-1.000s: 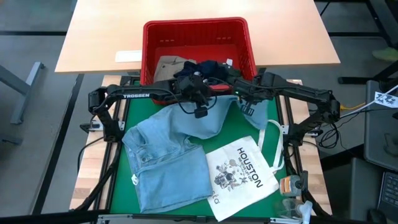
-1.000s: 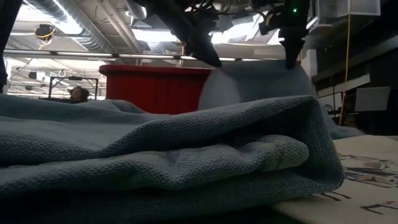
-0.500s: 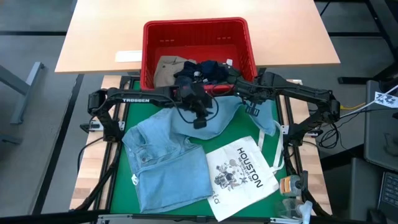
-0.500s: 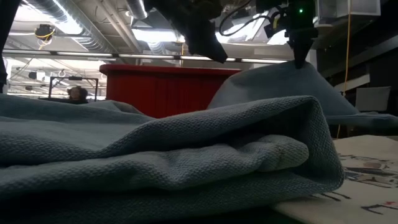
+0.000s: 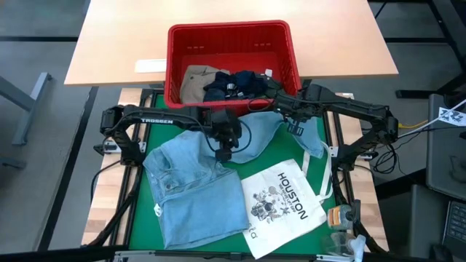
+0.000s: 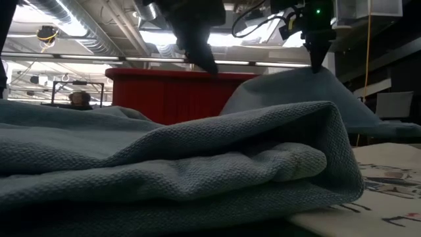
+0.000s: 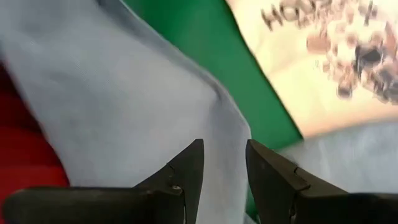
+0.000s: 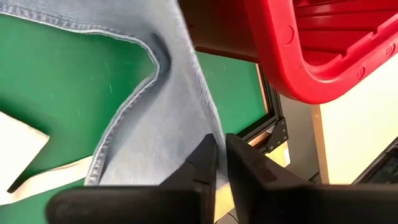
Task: Fold Laundry from Bin
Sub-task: Fold the blue jeans
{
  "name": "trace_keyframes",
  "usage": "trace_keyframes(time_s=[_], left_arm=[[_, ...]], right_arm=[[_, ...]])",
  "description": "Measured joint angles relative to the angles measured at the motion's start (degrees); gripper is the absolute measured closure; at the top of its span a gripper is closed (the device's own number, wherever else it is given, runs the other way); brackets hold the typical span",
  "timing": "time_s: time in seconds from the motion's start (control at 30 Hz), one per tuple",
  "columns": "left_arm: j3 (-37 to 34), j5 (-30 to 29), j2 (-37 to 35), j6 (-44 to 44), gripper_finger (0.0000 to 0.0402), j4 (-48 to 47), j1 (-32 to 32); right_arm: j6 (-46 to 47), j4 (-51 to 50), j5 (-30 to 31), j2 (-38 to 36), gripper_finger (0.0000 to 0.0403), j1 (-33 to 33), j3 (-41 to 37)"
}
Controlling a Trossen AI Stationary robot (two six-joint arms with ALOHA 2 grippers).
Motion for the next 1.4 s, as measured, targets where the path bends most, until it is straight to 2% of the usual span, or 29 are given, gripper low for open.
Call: trace_keyframes(time_s=[0.07, 0.27, 0.33, 0.47, 0.53, 0.83, 0.97, 1.2, 1.4], left_arm=[[-2.35, -0.02, 0.11, -0.82, 0.0287, 1.29, -0.48], [-11.21, -0.05, 0.15, -4.41, 0.0287, 12.81, -2.04], [-13.46, -0.05, 0.15, -5.77, 0.0287, 16.35, -2.41], [-16.81, -0.11, 0.15, -7.29, 0.0287, 18.49, -2.98], [-17.91, -0.11, 0.15, -7.41, 0.0287, 18.34, -3.05], [-18.43, -0.17, 0.17, -8.82, 0.0287, 18.55, -4.32], [-18.43, -0.18, 0.17, -8.83, 0.0287, 18.51, -4.72], [-18.43, -1.75, 0.17, -8.81, 0.0287, 19.31, -4.94], [-18.43, -1.94, 0.17, -8.94, 0.0287, 19.38, -4.94]], right_arm=[[0.00, 0.01, 0.01, 0.00, 0.0338, 0.00, 0.00], [0.94, -0.07, -0.20, 0.00, 0.0276, 0.04, 0.02], [2.97, -0.10, -3.01, 0.00, 0.0264, 0.04, 0.02], [4.81, -0.15, -13.81, 0.02, 0.0256, 0.04, 0.04], [4.08, -0.15, -16.26, 0.02, 0.0257, 0.04, 0.04], [-0.28, -0.12, -13.25, -0.27, 0.0260, -2.00, -0.01], [-3.88, -0.25, -13.05, -4.26, 0.0260, -5.91, -2.43], [-6.10, 0.12, -13.85, -12.54, 0.0260, -18.88, -12.92], [-15.02, 8.30, -14.04, -13.64, 0.0260, -27.85, -19.86]])
